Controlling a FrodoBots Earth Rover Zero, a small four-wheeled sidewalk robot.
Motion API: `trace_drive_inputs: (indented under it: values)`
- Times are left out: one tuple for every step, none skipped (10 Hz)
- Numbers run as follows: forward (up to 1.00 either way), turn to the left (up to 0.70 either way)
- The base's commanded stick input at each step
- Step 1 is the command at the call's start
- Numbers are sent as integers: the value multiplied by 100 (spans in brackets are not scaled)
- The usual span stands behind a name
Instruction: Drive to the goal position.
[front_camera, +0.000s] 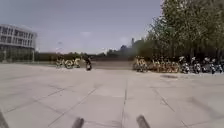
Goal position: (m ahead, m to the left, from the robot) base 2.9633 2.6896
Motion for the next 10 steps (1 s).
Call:
trace_drive_inputs:
  values:
    - [0,70]
    - [0,70]
    - [0,70]
    - [0,70]
    - [0,70]
    - [0,70]
    - [0,70]
    - [0,70]
    - [0,70]
    - [18,61]
